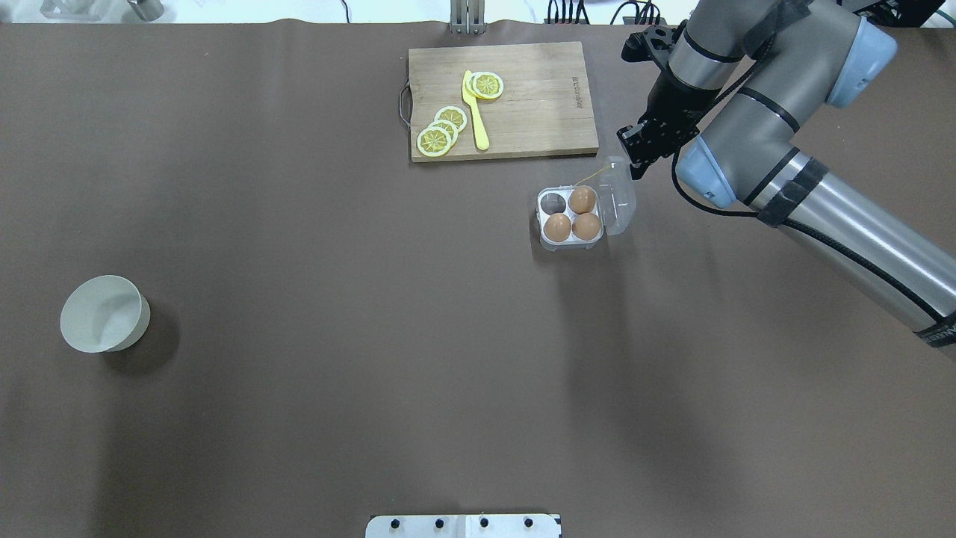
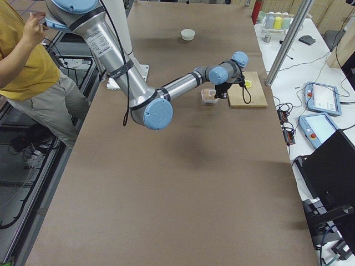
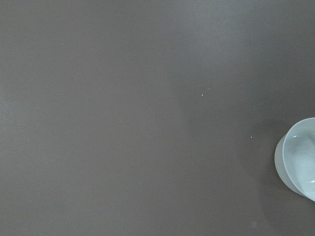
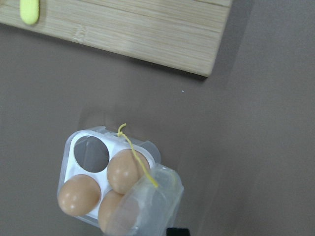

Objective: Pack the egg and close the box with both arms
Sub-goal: 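Push the open clear lid down over the eggs with the right gripper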

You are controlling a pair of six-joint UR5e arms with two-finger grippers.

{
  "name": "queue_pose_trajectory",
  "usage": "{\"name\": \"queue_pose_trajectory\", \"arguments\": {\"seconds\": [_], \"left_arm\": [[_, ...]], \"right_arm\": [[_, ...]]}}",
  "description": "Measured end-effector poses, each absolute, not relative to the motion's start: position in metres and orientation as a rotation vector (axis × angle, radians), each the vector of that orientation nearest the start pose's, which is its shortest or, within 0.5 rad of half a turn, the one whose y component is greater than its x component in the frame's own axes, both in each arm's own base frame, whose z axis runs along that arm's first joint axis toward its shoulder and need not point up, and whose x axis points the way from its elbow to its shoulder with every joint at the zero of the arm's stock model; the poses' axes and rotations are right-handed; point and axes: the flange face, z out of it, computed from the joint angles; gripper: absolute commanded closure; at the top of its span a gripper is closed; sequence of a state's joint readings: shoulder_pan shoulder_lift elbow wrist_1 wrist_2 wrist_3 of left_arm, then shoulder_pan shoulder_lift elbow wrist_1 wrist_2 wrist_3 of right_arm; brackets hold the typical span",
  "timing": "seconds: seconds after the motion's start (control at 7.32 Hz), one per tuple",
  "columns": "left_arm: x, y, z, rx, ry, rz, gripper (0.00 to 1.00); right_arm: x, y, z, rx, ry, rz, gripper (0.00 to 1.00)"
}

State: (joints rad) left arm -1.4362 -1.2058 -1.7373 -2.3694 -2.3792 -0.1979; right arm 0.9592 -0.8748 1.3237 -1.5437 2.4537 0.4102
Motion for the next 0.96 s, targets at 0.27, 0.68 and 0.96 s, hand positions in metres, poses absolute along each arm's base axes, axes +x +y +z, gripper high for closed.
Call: {"name": "queue_pose_trajectory", "arguments": {"seconds": [0.27, 0.68, 0.96], "left_arm": [[-0.015, -0.359, 0.636, 0.435, 0.865, 0.181, 0.03], [-0.019, -0.359, 0.632, 0.446, 0.863, 0.174, 0.03], [-0.02, -0.36, 0.631, 0.448, 0.861, 0.171, 0.03]], "right_arm": [[-0.399, -0.659, 0.31, -0.059, -1.001, -0.401, 1.0], [-0.433, -0.669, 0.26, -0.061, -1.028, -0.439, 0.6], [-0.434, -0.673, 0.234, -0.042, -1.036, -0.443, 0.01]]}}
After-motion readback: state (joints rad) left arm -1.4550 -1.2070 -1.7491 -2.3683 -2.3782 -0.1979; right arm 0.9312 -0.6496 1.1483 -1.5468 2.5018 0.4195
